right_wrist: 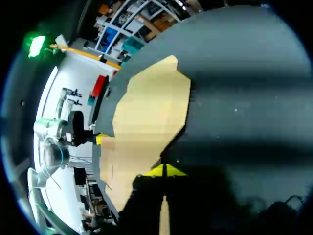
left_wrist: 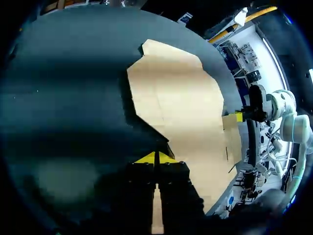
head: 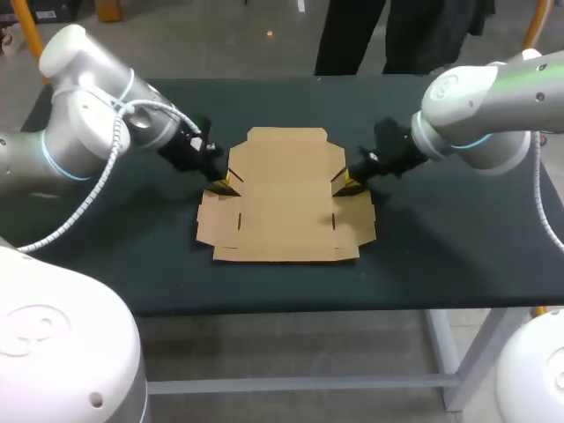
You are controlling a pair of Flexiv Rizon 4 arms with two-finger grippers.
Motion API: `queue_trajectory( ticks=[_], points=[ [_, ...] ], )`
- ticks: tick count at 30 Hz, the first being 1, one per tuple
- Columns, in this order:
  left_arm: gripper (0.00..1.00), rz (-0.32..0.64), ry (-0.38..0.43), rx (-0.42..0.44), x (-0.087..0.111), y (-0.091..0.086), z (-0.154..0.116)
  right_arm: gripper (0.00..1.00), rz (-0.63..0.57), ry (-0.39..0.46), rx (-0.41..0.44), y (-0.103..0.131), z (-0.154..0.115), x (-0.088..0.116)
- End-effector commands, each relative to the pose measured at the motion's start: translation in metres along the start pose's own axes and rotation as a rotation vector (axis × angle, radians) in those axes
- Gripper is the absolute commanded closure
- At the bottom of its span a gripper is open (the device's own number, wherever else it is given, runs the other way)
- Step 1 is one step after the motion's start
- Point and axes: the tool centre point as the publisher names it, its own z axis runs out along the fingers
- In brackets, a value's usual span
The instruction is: Assemble the packaging by folding the flat box into shape, placing the metal phone stand inside, and closing the box properly
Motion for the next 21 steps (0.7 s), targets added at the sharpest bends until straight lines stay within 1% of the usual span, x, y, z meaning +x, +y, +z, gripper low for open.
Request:
queue_trajectory(
  ticks=[1,9,16,21],
  points=[
    [1.0,-0.008,-0.043,0.0,0.006,0.002,0.001,1.0,0.003,-0.024,0.0,0.0,0.001,0.004],
    [1.0,-0.02,-0.1,0.013,0.011,0.001,0.002,1.0,-0.001,-0.074,-0.008,-0.001,0.001,0.011],
    [1.0,-0.014,-0.112,0.012,0.016,0.002,0.002,1.0,-0.005,-0.11,-0.013,-0.003,0.002,0.017],
    [1.0,-0.008,-0.121,0.008,0.018,0.001,0.004,1.0,-0.004,-0.126,-0.006,-0.001,0.007,0.017]
  ],
)
